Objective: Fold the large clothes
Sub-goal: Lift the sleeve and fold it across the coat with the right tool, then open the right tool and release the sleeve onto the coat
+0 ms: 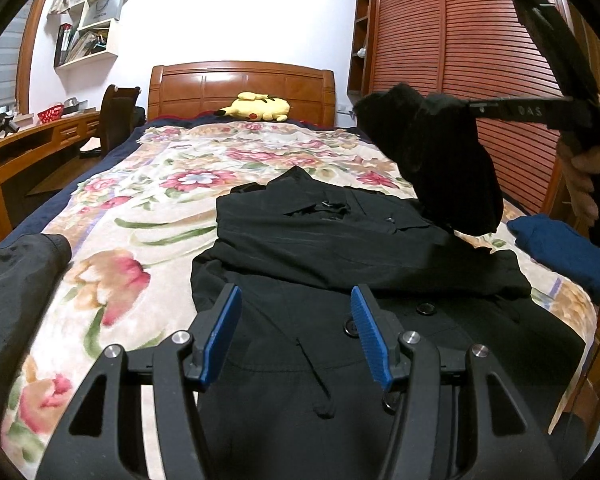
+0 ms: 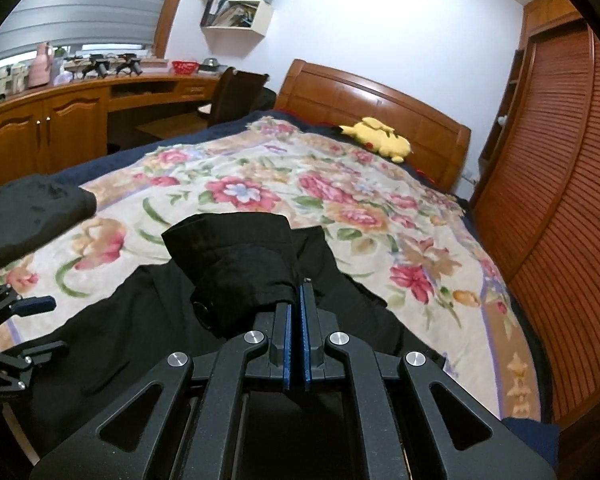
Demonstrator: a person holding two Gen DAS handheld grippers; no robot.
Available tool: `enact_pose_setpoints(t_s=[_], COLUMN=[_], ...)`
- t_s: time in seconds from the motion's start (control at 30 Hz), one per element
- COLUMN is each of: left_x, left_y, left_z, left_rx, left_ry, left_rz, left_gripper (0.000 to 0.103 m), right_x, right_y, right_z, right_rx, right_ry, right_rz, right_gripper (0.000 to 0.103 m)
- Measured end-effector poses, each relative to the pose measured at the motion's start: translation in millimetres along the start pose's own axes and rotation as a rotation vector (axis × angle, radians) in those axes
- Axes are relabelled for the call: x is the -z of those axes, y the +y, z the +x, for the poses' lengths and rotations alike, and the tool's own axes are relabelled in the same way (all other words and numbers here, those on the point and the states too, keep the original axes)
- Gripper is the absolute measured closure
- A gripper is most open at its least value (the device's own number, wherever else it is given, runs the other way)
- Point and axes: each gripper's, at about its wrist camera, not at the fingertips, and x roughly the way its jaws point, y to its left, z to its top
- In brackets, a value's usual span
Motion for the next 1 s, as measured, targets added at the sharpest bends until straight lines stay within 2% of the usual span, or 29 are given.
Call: enact_pose_setpoints(t_s=[0.2,0.37,0.5,0.6,0.67,0.73,0.9,1.0], left_x=[-1.3,-1.2,-0.4,-0.2,0.2,0.0,0.2,1.7], left_y=[5.4,7.6,4.3,1.8,-1.3,-5.1,-16.5,-24.4], left_z=[-0.8,0.3,1.3,4.8,7.8,10.1,15.0,19.7], left_rx=[-0.01,-0.013,-0.011,-0.005,-0.001,0.004,0.019,0.031], left_ry=[-0.004,-0.005,-0.006,-0.002,0.002,0.004,0.014,0.031], left_rz=[-0.014,-0.025,-0.018,-0.019,-0.017,-0.013,0.0,0.013], left_gripper=[0.047,0.047,0.047,0.047,0.047,0.047,0.047,0.047], right_x=[23.1,52.5,69.1,77.6,84.3,93.9,120.4,142.4], right_y=[23.1,38.6,40.4,40.4,38.3,33.9,24.3,13.6], right_z=[1.5,14.0,9.3,-0.5,-5.8,-11.2,-20.3,-20.2], right_rx=[-0.101,-0.153,-0.217,-0.221,-0.231,-0.234,-0.202,-0.135], right_ry=[0.024,0.089,0.116,0.115,0.118,0.125,0.151,0.178], right_rz=[0.017,0.052,0.117,0.124,0.127,0.133,0.123,0.126], right_gripper=[0.101,0.101,0.098,0.084,0.062,0.052,0.048,0.048])
